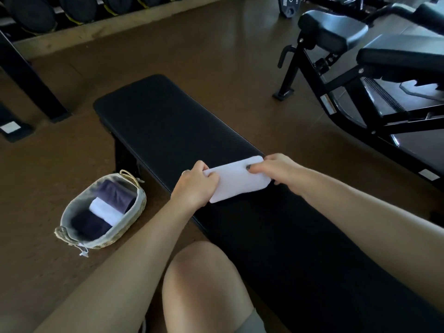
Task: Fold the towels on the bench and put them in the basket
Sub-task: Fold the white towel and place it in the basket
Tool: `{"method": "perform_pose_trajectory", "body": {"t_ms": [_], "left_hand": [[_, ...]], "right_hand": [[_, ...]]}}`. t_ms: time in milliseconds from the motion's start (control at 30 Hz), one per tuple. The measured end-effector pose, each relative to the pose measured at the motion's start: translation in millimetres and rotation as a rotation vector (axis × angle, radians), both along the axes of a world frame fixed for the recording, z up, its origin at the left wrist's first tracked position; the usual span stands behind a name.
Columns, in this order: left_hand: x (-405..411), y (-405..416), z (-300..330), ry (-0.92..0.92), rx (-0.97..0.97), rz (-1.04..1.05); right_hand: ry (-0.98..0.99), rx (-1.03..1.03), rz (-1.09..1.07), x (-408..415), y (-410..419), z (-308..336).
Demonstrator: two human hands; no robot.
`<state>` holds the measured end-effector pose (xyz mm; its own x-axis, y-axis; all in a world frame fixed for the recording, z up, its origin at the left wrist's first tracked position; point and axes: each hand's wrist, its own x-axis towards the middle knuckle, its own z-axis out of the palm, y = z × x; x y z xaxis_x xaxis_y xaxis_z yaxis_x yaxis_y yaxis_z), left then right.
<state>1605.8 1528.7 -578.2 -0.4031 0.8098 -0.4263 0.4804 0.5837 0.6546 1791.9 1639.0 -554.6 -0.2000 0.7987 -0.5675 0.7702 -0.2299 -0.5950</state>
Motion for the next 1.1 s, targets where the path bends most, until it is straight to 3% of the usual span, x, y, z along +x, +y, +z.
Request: {"method": "perform_pose_trajectory", "body": {"t_ms": [300,400,467,767,933,1100], "left_hand": [[-18.1,-46.7,-5.1,-0.238,-0.088,0.193],[-23.5,-71.1,-6.7,-0.561,-0.005,0.408],[-34.7,-83.6,-4.1,-0.642,0.063,0.486],[-184.4,-106.1,34.8,-0.494,0.229,0.563],[-273.2,-128.3,8.9,-0.311,0.2,0.552],[-343.8,-125.5,-61.5,0.003,-0.024,0.312]], "right_hand": [[0.082,-0.059,-0.054,-21.0,-70.0,-1.5],[0.141,-0.125,-0.092,-36.4,-83.0,-1.5],[0.204,-0.197,-0.113,-49.2,-87.6,3.8],[0.538,-0.53,0.06,-176.7,-116.5,13.9],[0.452,-0.617,0.233,-273.8,-129.4,-25.9],[0.311,-0.554,0.345,-351.0,-137.9,-107.1]]}}
